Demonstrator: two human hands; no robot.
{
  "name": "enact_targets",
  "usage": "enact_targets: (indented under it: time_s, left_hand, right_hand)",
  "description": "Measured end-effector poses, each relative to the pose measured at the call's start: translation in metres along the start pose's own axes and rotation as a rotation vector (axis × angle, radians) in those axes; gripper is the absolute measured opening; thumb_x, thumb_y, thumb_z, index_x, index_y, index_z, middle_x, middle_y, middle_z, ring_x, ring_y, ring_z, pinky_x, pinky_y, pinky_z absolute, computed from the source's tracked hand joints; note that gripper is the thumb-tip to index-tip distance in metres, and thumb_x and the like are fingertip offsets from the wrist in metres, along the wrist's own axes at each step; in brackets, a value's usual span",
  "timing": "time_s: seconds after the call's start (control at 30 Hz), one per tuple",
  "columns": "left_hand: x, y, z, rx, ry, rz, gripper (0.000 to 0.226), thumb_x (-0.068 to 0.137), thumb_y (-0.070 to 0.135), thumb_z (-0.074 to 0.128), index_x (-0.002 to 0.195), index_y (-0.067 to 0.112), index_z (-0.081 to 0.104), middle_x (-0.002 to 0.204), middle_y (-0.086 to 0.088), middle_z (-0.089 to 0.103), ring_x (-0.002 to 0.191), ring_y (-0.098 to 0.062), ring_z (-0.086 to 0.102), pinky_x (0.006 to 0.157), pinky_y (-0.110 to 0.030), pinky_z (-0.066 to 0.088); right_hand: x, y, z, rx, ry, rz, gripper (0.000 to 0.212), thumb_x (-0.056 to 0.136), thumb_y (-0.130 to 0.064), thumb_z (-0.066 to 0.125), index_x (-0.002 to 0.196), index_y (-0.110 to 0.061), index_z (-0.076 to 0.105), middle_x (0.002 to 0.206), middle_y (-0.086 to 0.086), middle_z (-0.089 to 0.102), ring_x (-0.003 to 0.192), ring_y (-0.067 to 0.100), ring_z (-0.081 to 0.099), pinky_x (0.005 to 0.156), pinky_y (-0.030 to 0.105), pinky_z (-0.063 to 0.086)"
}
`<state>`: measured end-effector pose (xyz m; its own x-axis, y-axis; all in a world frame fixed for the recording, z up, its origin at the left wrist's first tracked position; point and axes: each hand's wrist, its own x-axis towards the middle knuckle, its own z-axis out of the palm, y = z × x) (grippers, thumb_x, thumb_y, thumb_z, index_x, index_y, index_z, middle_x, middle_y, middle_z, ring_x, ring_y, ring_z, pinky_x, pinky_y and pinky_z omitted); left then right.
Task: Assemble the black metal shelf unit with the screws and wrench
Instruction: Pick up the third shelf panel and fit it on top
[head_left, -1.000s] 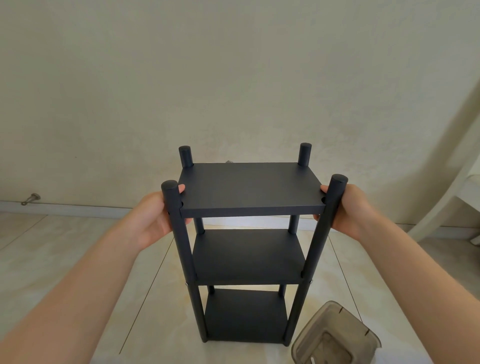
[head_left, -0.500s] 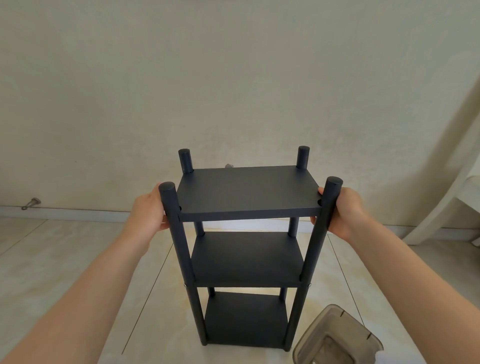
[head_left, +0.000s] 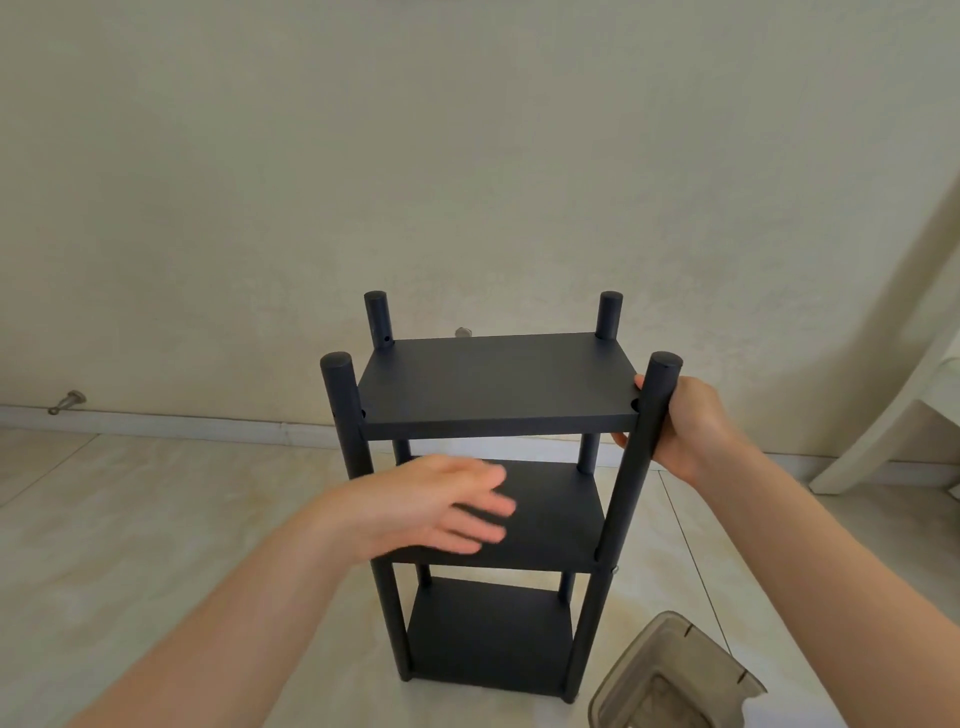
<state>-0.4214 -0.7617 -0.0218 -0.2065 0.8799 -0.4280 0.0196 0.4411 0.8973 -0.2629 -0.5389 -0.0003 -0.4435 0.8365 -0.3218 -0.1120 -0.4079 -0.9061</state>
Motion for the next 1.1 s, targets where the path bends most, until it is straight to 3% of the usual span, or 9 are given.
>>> enact_targets:
  time_s: [0.17,0.33,0.47,0.57,0.63,0.73,0.87,1.0,1.1]
  left_hand:
    - [0.036,0.013,0.053,-0.745,0.109,0.179,0.048,0.078,0.040,0.074,0.116,0.026,0.049,0.136,-0.004,0.060,0.113,-0.025,0.070,0.087,-0.036,0.059]
    - [0.051,0.020,0.070,-1.116,0.212,0.262,0.066,0.091,0.024,0.069,0.149,0.017,0.037,0.141,-0.008,0.051,0.132,-0.029,0.054,0.105,-0.040,0.047]
    - [0.051,0.027,0.070,-1.192,0.246,0.316,0.057,0.065,0.010,0.079,0.117,0.016,0.058,0.132,-0.013,0.060,0.122,-0.027,0.060,0.101,-0.039,0.050]
    - [0.050,0.030,0.058,-1.264,0.306,0.304,0.063,0.065,0.005,0.080,0.123,0.011,0.059,0.125,-0.016,0.065,0.108,-0.028,0.068,0.078,-0.035,0.060]
    - [0.050,0.030,0.047,-1.288,0.348,0.296,0.048,0.077,0.001,0.077,0.122,0.006,0.062,0.122,-0.018,0.068,0.101,-0.029,0.073,0.070,-0.034,0.063]
    - [0.053,0.030,0.036,-1.236,0.460,0.338,0.041,0.088,-0.001,0.071,0.128,0.006,0.062,0.122,-0.017,0.070,0.102,-0.029,0.074,0.081,-0.034,0.062]
    - [0.057,0.033,0.032,-1.156,0.543,0.465,0.061,0.089,-0.005,0.068,0.143,0.014,0.049,0.131,-0.015,0.065,0.116,-0.031,0.067,0.101,-0.043,0.054]
    - [0.056,0.024,0.021,-1.129,0.501,0.485,0.060,0.091,-0.007,0.064,0.144,0.016,0.048,0.134,-0.016,0.061,0.119,-0.034,0.064,0.104,-0.051,0.051]
    - [0.055,0.024,0.014,-1.122,0.454,0.495,0.059,0.090,-0.007,0.064,0.142,0.015,0.049,0.133,-0.017,0.063,0.116,-0.036,0.066,0.096,-0.049,0.057]
  right_hand:
    - [-0.003,0.002,-0.001,-0.002,-0.010,-0.011,0.031,0.092,-0.011,0.031,0.078,-0.011,0.058,0.051,0.003,0.061,0.063,0.024,0.057,0.067,0.037,0.052]
    - [-0.006,0.003,0.001,-0.011,-0.006,-0.016,0.033,0.094,-0.012,0.030,0.078,-0.011,0.060,0.056,0.005,0.063,0.065,0.024,0.059,0.067,0.038,0.052]
    - [-0.012,0.008,0.009,0.013,-0.004,-0.020,0.035,0.094,-0.009,0.029,0.075,-0.011,0.058,0.061,0.005,0.060,0.064,0.023,0.056,0.065,0.036,0.049]
    - [-0.021,0.019,0.024,-0.003,-0.002,-0.043,0.039,0.091,-0.005,0.028,0.068,-0.010,0.059,0.057,0.004,0.061,0.063,0.024,0.055,0.067,0.036,0.048]
    - [-0.030,0.028,0.037,-0.013,0.007,-0.070,0.041,0.090,-0.002,0.031,0.063,-0.010,0.061,0.058,0.005,0.062,0.063,0.024,0.056,0.067,0.034,0.048]
    - [-0.041,0.043,0.058,0.072,-0.035,-0.056,0.037,0.091,-0.001,0.039,0.070,-0.003,0.069,0.062,0.009,0.070,0.058,0.018,0.068,0.052,0.023,0.053]
    - [-0.047,0.056,0.078,0.109,-0.072,-0.022,0.029,0.099,-0.012,0.046,0.108,0.003,0.069,0.093,0.015,0.073,0.081,0.020,0.069,0.067,0.024,0.054]
    - [-0.048,0.052,0.082,0.029,-0.118,0.000,0.024,0.098,-0.014,0.049,0.113,-0.005,0.065,0.093,0.014,0.066,0.090,0.026,0.064,0.077,0.033,0.052]
    - [-0.045,0.040,0.076,-0.056,-0.161,0.024,0.023,0.097,-0.018,0.053,0.114,-0.008,0.063,0.099,0.015,0.067,0.089,0.029,0.067,0.071,0.036,0.056]
